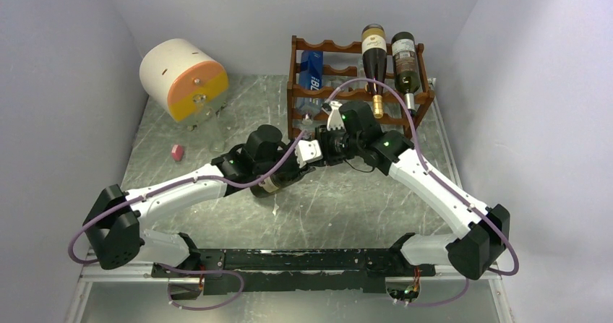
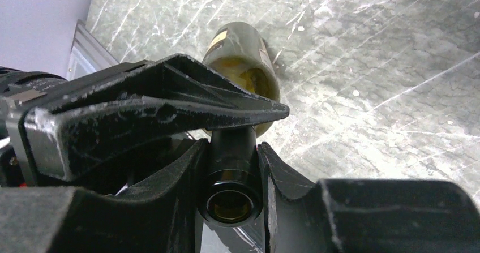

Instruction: Take the wine bottle off the wine rack

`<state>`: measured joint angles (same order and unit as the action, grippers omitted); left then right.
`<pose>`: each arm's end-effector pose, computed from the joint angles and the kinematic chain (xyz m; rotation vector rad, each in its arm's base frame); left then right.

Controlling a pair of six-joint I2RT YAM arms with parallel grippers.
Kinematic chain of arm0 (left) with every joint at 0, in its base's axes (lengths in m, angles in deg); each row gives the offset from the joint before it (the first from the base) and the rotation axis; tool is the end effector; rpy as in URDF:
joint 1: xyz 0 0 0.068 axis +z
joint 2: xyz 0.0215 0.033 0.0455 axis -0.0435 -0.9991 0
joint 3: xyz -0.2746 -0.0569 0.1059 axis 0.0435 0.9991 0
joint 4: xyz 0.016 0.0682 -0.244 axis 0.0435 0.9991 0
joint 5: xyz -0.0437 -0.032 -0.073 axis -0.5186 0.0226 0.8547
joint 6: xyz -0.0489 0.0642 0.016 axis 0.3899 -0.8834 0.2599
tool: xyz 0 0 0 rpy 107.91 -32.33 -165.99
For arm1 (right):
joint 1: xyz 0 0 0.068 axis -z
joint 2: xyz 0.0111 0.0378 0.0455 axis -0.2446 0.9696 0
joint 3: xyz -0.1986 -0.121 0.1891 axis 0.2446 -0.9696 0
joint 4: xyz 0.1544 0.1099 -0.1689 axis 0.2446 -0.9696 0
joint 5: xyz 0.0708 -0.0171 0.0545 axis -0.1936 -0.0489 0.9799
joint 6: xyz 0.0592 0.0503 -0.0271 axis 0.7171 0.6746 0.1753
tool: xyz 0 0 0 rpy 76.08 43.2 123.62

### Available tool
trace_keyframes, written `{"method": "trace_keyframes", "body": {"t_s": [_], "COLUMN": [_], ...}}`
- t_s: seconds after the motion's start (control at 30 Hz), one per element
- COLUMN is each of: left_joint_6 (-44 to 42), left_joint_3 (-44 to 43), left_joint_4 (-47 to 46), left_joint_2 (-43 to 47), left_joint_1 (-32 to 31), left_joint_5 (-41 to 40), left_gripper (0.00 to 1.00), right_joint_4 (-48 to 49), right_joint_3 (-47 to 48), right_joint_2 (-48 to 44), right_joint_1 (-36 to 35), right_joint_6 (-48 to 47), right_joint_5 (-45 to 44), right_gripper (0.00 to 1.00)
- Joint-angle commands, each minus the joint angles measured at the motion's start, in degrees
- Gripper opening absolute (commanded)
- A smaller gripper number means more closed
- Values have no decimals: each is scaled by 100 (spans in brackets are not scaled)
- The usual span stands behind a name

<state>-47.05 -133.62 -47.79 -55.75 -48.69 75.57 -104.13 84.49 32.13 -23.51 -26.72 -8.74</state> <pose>0.1903 -0.2671 0.3032 1.2939 1.5433 -0.6378 0.2083 0.1917 0.3371 -0.4634 2.3673 0.9380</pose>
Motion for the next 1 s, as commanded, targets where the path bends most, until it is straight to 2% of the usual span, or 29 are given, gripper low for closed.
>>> {"method": "trace_keyframes", "body": {"t_s": [0.0, 0.13, 0.17, 0.3, 0.4, 0.47, 0.6, 0.8, 0.97], "left_joint_6": [-80, -102, -82, 108, 228, 319, 601, 699, 840], "left_joint_3": [-186, -36, 13, 233, 374, 462, 587, 697, 937], "left_joint_4": [5, -97, -148, -369, -470, -521, -728, -1224, -2205], "left_joint_2": [64, 251, 311, 515, 636, 722, 975, 1417, 1615], "left_joint_1": [17, 15, 14, 16, 11, 11, 20, 99, 570], "left_joint_5": [-336, -492, -508, -655, -725, -850, -1364, -2398, -3076], "left_gripper": [38, 11, 8, 7, 7, 7, 7, 7, 7], "right_joint_4": [278, 400, 386, 345, 333, 263, 160, 274, 332], "right_joint_3": [280, 352, 396, 571, 703, 893, 1148, 1025, 709], "right_joint_2": [-38, -115, -110, -83, -129, -187, -426, -977, -1356], "right_joint_1": [-62, -60, -63, -56, -52, -55, -38, 4, 13], "right_joint_6": [10, 32, 24, -23, -9, -1, -10, -4, 127], "right_joint_5": [175, 64, 21, -109, -334, -625, -1500, -2439, -2676], "right_gripper": [8, 33, 39, 63, 84, 93, 99, 100, 100]}}
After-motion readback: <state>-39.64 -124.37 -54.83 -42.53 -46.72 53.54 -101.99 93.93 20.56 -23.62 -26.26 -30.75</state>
